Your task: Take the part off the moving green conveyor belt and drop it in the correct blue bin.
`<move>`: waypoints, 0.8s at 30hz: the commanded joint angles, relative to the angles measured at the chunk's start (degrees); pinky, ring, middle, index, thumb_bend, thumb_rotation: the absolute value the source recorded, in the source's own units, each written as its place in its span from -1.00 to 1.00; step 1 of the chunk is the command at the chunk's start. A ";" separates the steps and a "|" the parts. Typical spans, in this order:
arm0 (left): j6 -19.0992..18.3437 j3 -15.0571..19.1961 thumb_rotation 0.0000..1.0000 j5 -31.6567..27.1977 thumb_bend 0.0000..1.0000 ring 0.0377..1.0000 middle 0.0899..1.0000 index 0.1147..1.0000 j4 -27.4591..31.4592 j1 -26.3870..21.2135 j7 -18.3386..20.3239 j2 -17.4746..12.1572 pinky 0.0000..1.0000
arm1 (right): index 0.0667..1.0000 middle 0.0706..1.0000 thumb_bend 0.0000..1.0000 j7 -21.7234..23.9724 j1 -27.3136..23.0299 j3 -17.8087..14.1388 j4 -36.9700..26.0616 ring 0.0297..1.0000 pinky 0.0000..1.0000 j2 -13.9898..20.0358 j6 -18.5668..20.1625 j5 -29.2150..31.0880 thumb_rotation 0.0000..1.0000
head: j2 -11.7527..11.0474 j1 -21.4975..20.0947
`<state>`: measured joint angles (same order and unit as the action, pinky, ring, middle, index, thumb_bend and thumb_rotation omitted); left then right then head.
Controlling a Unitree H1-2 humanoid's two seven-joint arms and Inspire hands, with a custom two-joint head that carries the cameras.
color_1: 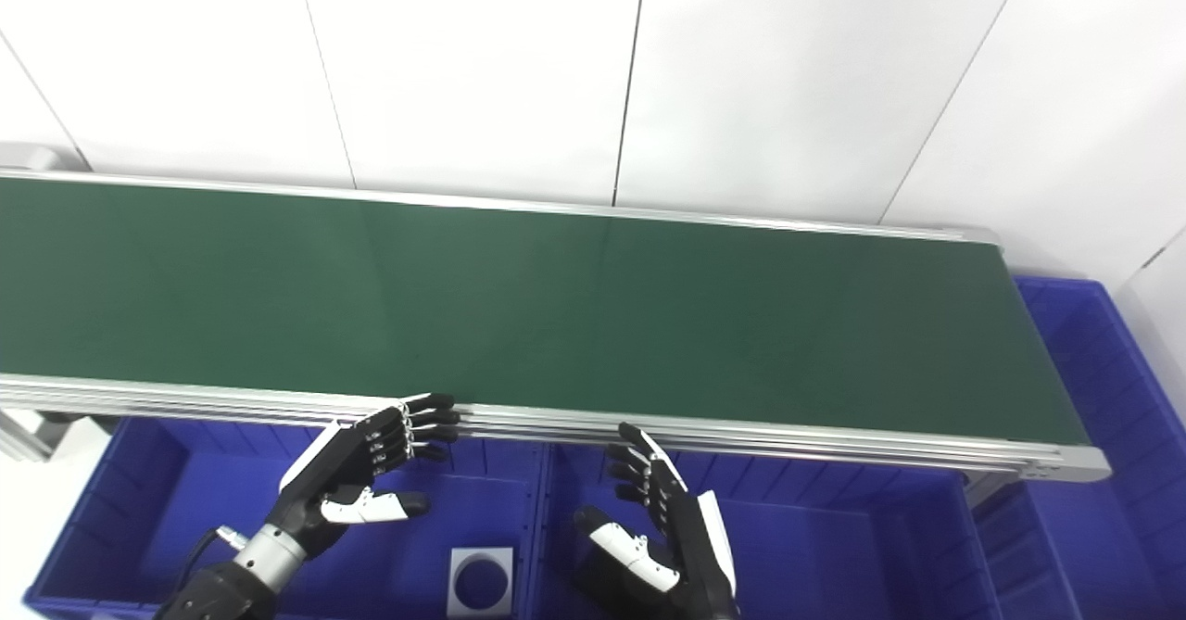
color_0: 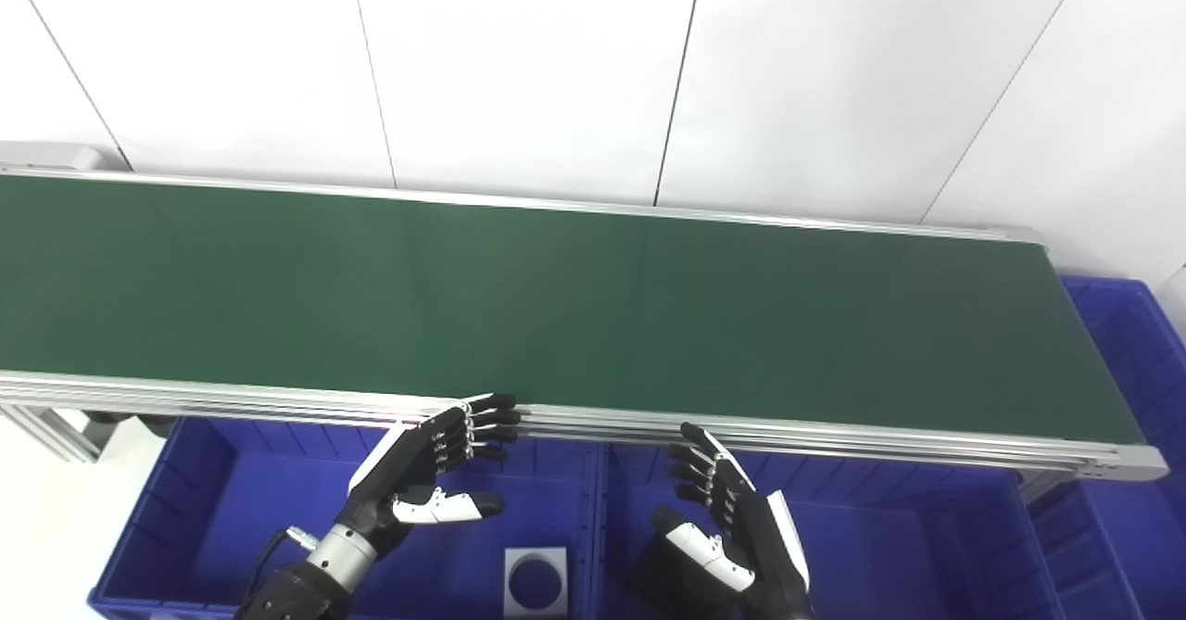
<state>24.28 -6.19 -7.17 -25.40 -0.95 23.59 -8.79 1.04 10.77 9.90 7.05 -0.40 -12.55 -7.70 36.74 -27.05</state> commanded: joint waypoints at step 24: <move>1.09 0.47 -0.30 0.24 0.92 0.47 0.54 0.56 1.80 -1.25 -0.12 1.66 0.37 | 0.76 0.62 0.56 0.99 -0.58 -0.55 -3.47 0.59 0.52 1.11 -1.83 1.46 0.06 | 2.25 15.53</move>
<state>24.20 -5.48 -7.07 -25.60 -1.64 23.84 -7.47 1.47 10.46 9.58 5.77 0.66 -14.89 -7.02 39.02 -11.62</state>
